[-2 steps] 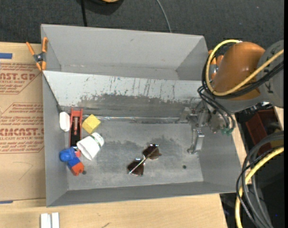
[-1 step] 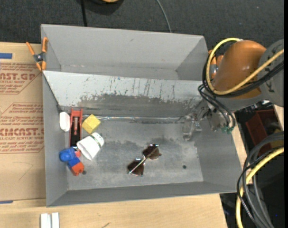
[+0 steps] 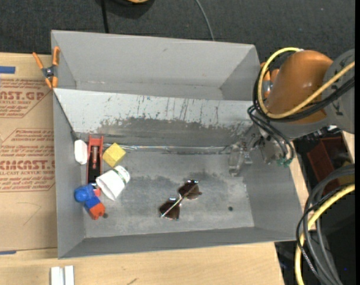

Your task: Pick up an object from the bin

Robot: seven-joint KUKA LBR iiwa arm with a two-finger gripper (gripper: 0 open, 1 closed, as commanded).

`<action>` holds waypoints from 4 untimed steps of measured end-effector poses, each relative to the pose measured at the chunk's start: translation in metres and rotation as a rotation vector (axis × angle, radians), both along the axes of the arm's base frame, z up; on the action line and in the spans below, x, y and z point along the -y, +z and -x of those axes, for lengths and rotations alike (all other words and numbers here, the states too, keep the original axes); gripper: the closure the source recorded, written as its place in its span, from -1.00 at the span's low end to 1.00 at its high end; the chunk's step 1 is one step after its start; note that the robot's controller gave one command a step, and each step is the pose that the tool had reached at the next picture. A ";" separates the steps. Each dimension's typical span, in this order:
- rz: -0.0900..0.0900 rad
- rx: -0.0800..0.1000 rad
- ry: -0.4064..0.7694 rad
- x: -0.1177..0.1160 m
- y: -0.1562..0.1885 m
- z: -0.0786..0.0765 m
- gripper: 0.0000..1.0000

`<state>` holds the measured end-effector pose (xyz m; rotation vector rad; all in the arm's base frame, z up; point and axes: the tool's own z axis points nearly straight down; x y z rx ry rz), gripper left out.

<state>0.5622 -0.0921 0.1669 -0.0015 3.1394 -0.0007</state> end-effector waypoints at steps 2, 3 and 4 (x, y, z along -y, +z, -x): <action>0.000 0.001 0.168 -0.051 -0.061 0.015 -1.00; 0.000 0.001 0.168 -0.051 -0.061 0.015 -1.00; 0.000 0.004 0.131 -0.071 -0.074 0.003 -1.00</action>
Offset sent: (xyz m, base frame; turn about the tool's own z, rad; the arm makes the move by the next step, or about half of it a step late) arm -0.0155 0.0505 -0.0604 -0.1678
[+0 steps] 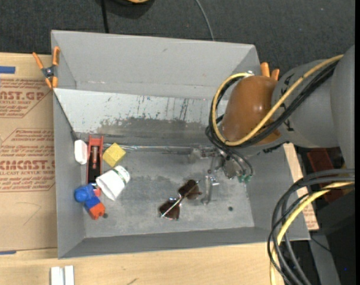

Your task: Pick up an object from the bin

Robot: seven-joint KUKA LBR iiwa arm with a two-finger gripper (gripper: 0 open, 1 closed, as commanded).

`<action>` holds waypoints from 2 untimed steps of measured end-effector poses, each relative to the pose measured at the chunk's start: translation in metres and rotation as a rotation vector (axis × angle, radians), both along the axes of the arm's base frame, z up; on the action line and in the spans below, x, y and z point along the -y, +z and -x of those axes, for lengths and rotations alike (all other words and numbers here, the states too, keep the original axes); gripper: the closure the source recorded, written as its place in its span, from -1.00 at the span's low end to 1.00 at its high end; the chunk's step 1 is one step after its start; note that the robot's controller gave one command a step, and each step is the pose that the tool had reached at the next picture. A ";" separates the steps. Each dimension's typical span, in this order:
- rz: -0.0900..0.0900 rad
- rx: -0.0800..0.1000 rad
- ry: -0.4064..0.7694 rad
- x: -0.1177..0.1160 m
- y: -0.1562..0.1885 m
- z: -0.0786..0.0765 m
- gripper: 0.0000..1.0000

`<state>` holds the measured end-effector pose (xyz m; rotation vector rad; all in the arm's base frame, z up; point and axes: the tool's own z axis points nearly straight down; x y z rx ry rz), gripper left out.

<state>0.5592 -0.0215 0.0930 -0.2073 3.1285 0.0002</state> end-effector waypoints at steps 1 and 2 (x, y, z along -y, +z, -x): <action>0.001 -0.002 0.104 -0.026 -0.012 0.004 -1.00; 0.001 0.001 0.289 -0.041 -0.023 0.022 1.00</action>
Offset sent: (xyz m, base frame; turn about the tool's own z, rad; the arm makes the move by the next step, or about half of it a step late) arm -0.0218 0.0406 -0.0230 -0.2893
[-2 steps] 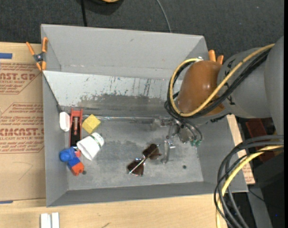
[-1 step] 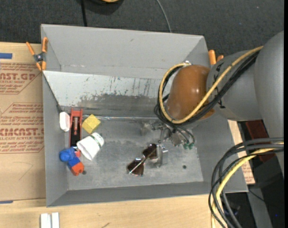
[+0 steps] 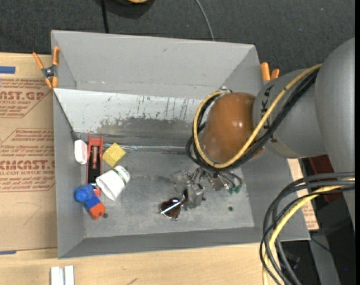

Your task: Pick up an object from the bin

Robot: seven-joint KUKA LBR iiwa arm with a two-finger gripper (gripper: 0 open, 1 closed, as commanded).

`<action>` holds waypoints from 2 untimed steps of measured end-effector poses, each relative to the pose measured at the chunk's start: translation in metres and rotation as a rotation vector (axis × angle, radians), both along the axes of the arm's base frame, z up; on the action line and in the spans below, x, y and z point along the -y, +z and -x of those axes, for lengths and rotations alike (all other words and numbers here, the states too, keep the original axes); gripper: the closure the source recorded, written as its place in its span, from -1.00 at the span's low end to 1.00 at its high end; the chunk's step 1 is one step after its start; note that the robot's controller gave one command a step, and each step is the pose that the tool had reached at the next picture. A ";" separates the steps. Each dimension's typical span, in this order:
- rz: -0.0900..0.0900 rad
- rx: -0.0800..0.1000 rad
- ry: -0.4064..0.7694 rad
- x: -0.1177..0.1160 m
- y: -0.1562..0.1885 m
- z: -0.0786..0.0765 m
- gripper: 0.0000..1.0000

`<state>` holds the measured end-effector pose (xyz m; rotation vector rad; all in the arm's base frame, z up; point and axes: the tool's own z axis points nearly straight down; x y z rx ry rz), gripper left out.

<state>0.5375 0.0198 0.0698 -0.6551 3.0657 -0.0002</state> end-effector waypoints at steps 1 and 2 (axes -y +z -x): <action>0.000 0.000 0.000 0.000 0.000 0.000 1.00; 0.000 -0.001 -0.002 0.000 0.000 0.001 1.00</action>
Offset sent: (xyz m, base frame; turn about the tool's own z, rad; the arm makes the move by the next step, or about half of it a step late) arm -0.0122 -0.0065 0.0157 0.0371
